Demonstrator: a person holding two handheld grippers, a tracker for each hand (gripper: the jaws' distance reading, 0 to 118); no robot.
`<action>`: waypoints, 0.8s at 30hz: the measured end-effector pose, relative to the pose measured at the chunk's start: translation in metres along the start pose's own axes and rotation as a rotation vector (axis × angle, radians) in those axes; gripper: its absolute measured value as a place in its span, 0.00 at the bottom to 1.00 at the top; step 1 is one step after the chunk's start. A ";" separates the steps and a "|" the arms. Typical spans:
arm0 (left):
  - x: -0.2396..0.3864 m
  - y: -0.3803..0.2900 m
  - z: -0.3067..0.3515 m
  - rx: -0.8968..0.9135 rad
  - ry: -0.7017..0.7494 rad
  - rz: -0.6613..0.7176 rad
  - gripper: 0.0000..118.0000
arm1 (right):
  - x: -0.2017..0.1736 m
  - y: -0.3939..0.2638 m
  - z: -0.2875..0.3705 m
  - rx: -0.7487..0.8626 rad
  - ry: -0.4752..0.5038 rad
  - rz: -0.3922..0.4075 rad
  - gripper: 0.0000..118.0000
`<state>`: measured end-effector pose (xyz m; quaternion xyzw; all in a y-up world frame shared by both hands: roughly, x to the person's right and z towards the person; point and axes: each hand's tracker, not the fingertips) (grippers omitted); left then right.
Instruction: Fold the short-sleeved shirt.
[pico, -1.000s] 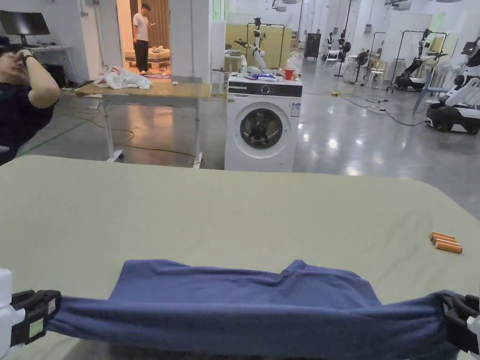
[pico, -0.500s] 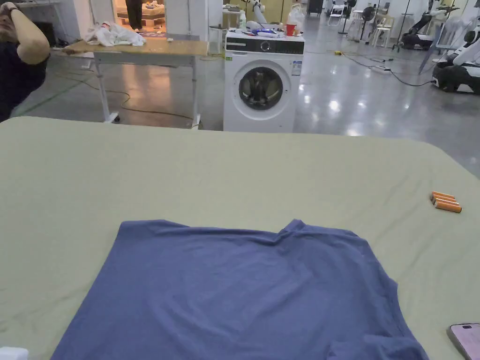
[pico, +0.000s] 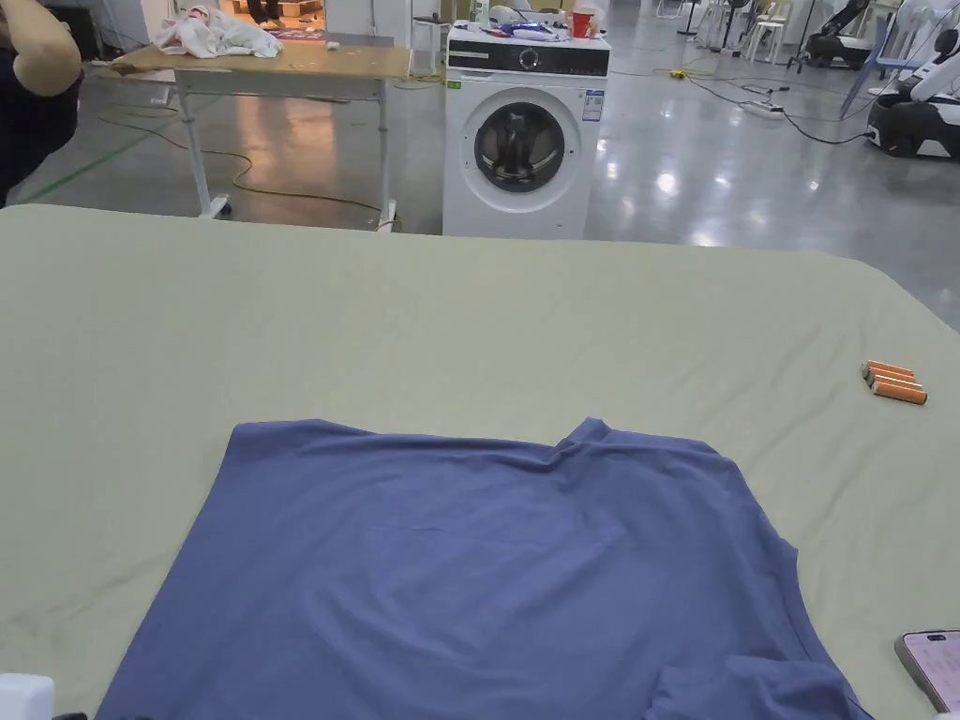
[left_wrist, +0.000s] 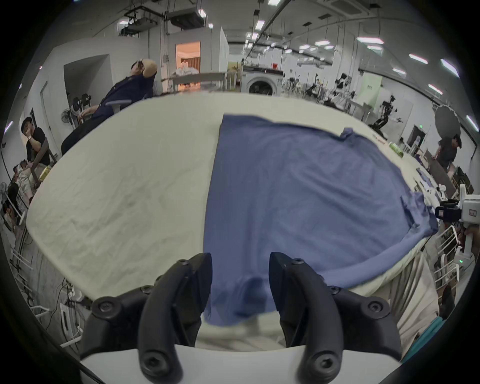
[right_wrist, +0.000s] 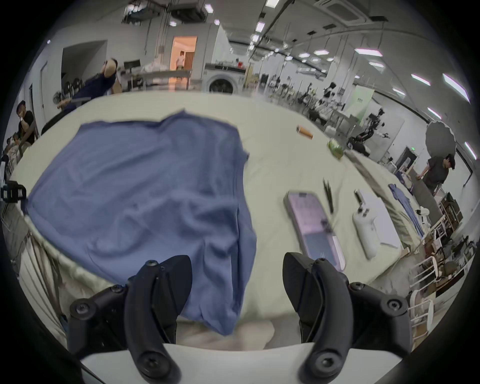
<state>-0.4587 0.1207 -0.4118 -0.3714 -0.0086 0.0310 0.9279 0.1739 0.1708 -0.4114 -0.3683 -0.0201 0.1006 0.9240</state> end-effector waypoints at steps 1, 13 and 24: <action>0.003 0.007 0.000 0.036 -0.005 -0.006 0.40 | -0.003 0.010 0.005 0.034 0.001 -0.012 0.65; 0.069 0.097 -0.002 0.419 0.034 -0.106 0.34 | -0.076 0.099 -0.009 0.494 0.052 -0.142 0.59; 0.103 0.122 0.019 0.624 0.080 -0.125 0.00 | -0.119 0.125 0.007 0.737 0.028 -0.173 0.00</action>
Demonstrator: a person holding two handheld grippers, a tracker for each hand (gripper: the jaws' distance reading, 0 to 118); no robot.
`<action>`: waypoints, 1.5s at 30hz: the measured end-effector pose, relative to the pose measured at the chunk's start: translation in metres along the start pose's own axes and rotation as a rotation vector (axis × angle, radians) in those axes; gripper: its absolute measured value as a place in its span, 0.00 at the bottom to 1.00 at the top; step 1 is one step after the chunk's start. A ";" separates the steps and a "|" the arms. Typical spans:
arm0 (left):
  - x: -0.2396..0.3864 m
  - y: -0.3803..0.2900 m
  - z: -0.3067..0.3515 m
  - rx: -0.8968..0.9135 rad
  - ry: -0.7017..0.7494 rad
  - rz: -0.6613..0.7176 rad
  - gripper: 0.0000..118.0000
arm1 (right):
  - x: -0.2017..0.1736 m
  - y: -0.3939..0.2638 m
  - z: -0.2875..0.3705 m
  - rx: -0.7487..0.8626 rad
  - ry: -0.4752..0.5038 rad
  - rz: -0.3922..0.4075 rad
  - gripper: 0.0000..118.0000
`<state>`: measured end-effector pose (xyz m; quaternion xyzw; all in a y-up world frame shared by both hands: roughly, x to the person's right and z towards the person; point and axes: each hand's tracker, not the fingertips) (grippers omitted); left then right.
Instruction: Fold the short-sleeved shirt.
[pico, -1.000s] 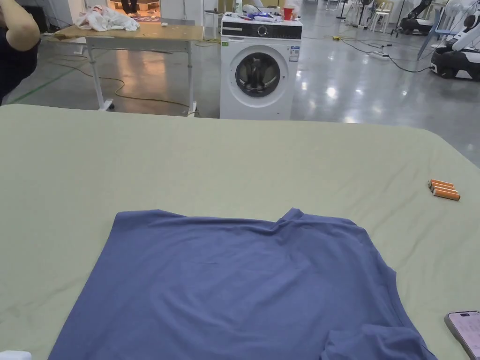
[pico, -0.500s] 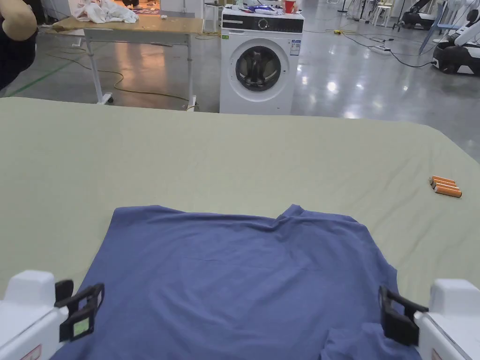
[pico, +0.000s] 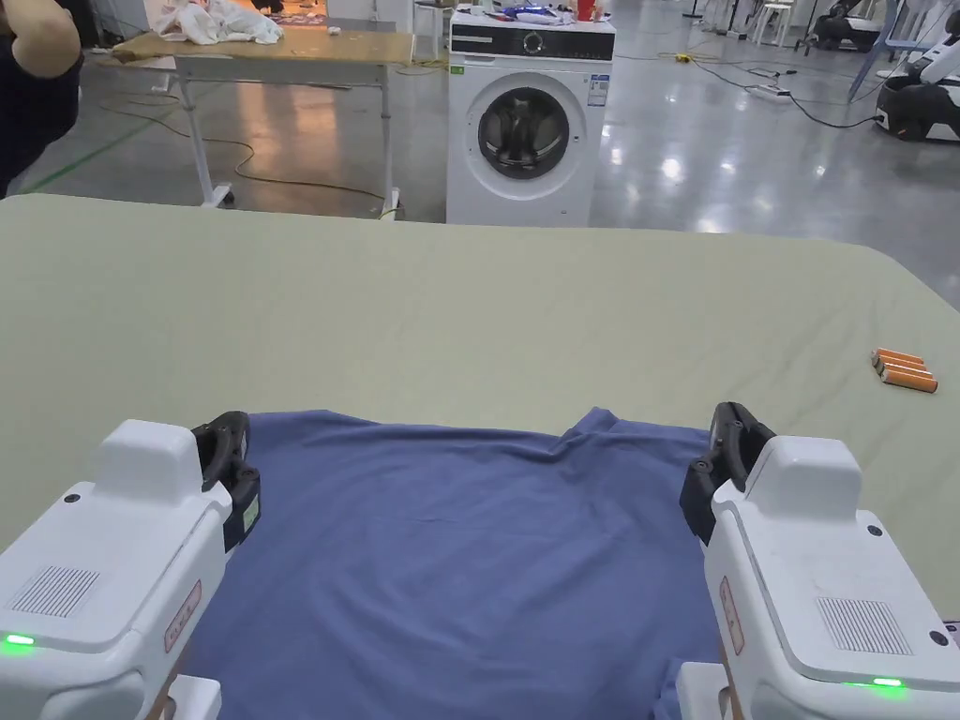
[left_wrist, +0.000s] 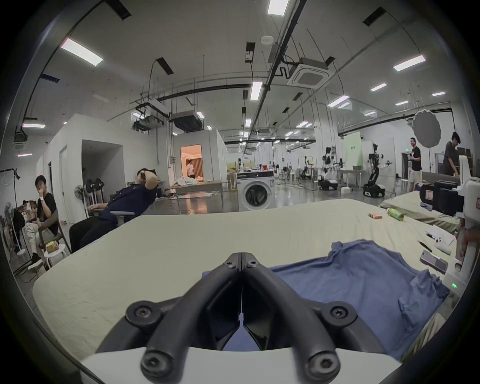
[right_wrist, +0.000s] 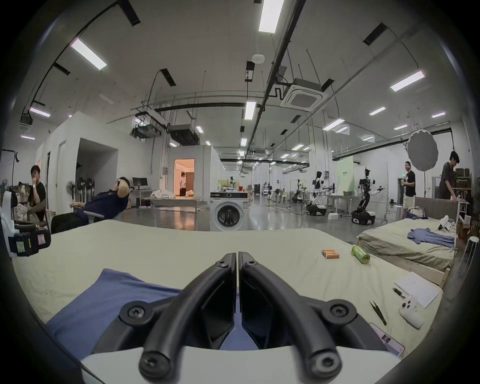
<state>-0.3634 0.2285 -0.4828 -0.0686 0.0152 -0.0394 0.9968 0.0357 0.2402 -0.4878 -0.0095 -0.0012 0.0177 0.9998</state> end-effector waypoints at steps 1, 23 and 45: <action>-0.002 0.000 0.001 -0.004 -0.010 0.003 0.00 | -0.001 0.003 0.000 -0.001 -0.004 0.005 0.00; -0.099 -0.128 0.045 -0.872 0.036 0.222 0.54 | 0.008 -0.042 0.005 -0.212 0.060 0.040 0.00; -0.087 -0.131 0.047 -0.902 -0.054 0.144 0.01 | 0.128 -0.072 0.064 -0.682 0.013 0.133 0.58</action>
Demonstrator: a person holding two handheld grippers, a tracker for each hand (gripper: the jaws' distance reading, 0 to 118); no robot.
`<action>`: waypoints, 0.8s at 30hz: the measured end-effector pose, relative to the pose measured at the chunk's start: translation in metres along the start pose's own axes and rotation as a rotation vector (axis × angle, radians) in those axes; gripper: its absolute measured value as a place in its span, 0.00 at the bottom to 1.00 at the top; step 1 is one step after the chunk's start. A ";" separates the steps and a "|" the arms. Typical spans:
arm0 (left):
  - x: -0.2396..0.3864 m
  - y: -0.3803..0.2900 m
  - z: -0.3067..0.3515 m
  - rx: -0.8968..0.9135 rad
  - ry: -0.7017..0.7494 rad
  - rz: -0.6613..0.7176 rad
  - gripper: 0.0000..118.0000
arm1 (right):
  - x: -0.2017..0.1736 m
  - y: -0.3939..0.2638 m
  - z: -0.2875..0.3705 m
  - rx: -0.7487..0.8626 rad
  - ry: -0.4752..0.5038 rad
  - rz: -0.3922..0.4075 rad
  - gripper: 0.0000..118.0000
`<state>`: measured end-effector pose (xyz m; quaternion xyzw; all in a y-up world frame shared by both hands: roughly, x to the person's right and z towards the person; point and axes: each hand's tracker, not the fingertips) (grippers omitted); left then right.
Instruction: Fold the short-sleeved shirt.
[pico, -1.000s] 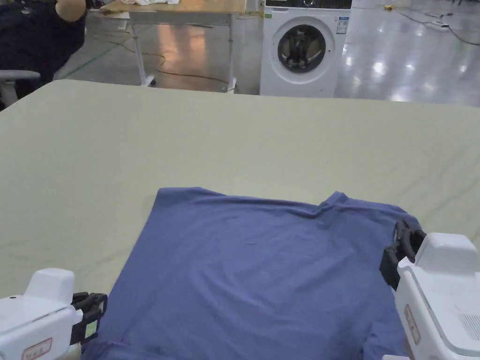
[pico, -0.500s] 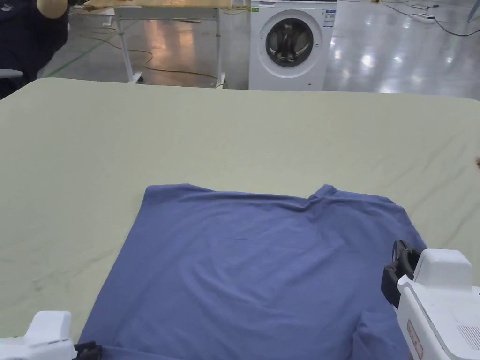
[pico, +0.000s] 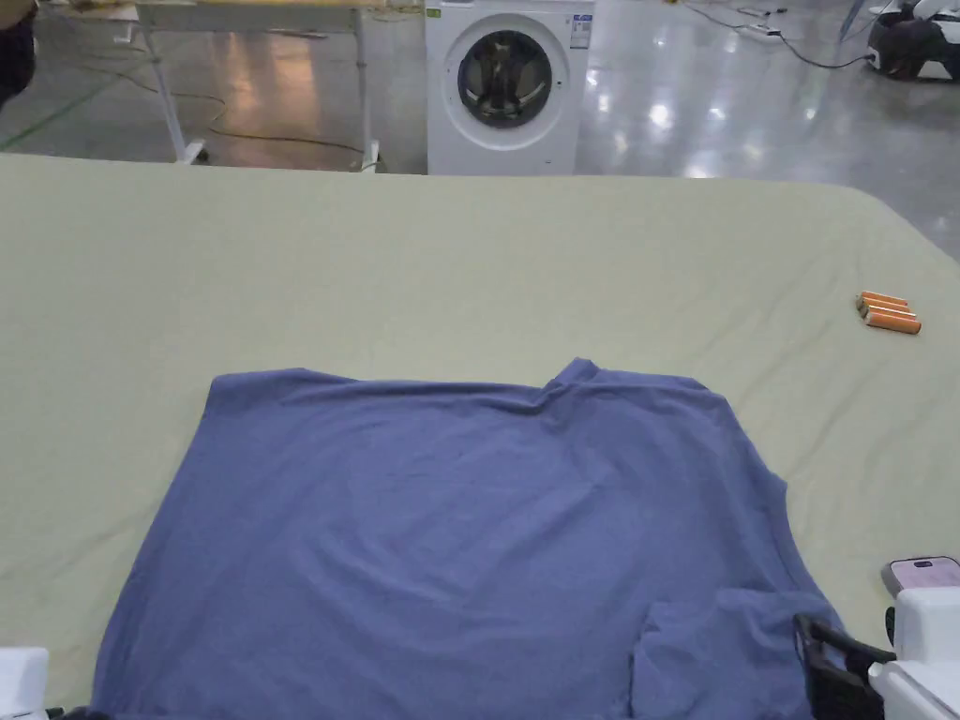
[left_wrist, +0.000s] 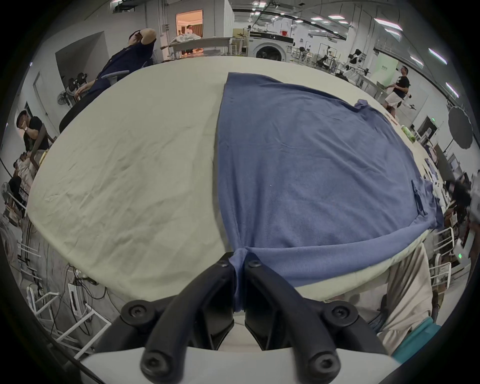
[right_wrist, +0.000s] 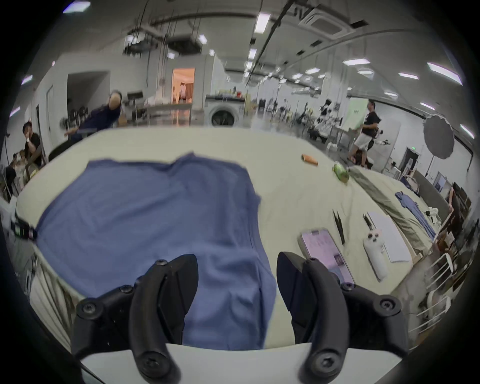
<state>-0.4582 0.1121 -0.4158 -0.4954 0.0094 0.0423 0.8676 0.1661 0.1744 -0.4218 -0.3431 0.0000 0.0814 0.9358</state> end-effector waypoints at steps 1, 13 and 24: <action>-0.002 0.000 0.000 0.001 -0.004 0.005 0.01 | 0.004 -0.008 0.000 -0.027 0.011 -0.006 0.58; 0.009 -0.005 0.016 -0.017 -0.024 -0.003 0.01 | 0.019 -0.063 -0.033 -0.218 0.096 -0.100 0.51; 0.004 -0.006 0.024 0.000 -0.046 0.031 0.01 | 0.011 -0.036 -0.016 -0.265 0.103 0.019 0.03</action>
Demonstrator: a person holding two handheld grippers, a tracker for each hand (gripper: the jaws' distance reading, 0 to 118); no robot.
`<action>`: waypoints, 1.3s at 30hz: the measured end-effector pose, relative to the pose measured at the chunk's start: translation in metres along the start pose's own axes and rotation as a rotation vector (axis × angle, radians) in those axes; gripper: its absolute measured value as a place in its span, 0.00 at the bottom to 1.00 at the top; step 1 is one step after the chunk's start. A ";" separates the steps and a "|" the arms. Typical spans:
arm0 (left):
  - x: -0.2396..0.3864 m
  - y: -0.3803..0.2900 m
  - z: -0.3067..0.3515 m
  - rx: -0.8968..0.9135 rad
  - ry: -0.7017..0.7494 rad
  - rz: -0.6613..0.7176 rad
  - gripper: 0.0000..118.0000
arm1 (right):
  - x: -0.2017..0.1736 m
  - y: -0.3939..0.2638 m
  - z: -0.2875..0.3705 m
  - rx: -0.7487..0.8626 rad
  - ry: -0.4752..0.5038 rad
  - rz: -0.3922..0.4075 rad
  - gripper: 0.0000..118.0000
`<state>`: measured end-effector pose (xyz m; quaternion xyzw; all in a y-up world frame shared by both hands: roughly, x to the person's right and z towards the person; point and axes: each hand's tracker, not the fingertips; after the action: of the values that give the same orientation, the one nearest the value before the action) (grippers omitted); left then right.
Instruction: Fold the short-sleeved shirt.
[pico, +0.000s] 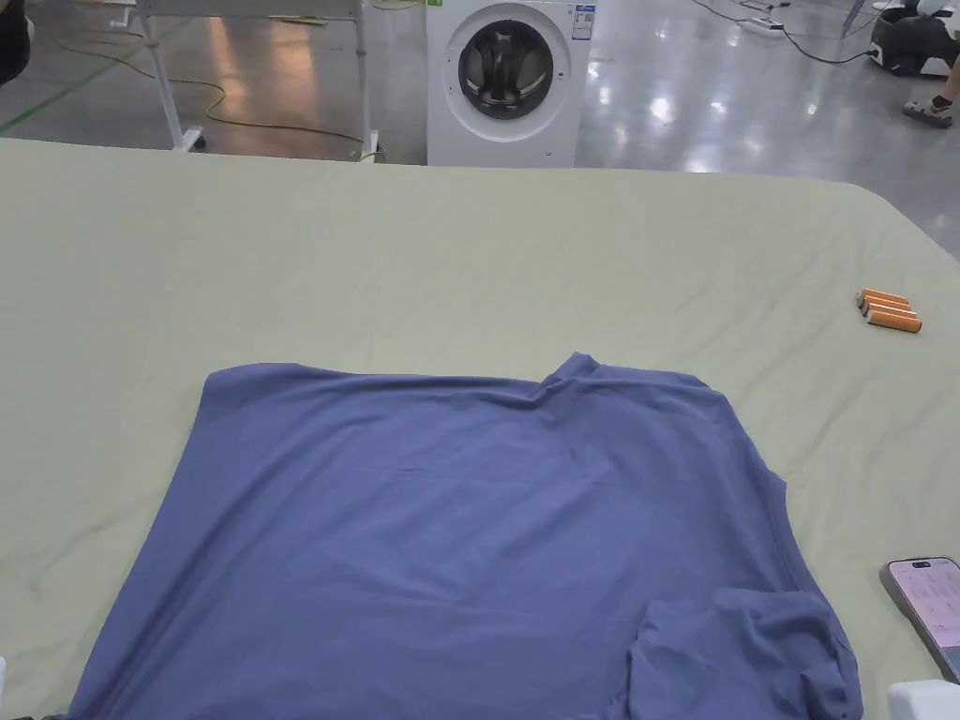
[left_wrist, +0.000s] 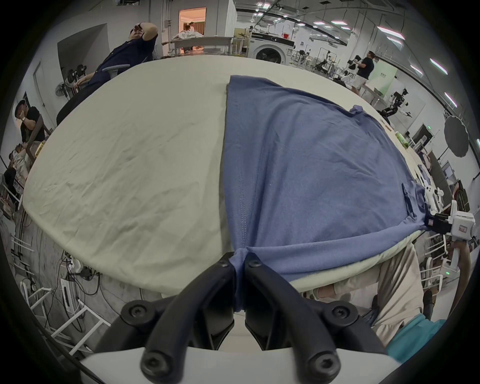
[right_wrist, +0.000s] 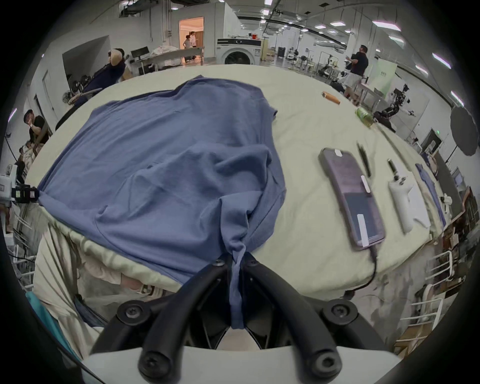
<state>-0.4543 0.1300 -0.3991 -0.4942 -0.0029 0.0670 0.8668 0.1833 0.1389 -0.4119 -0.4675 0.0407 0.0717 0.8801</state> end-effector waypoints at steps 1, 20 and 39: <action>0.000 0.002 0.003 0.009 -0.003 0.004 0.01 | 0.001 0.004 0.006 0.009 -0.011 -0.002 0.03; 0.005 0.125 -0.017 0.299 0.011 0.004 0.01 | 0.017 0.146 -0.011 0.263 -0.020 -0.140 0.03; 0.017 0.179 -0.106 0.195 0.122 -0.009 0.35 | 0.014 0.181 -0.118 0.176 -0.066 -0.149 0.50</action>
<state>-0.4506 0.1315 -0.6081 -0.4108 0.0541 0.0328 0.9095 0.1664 0.1422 -0.6276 -0.3875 -0.0170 0.0175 0.9215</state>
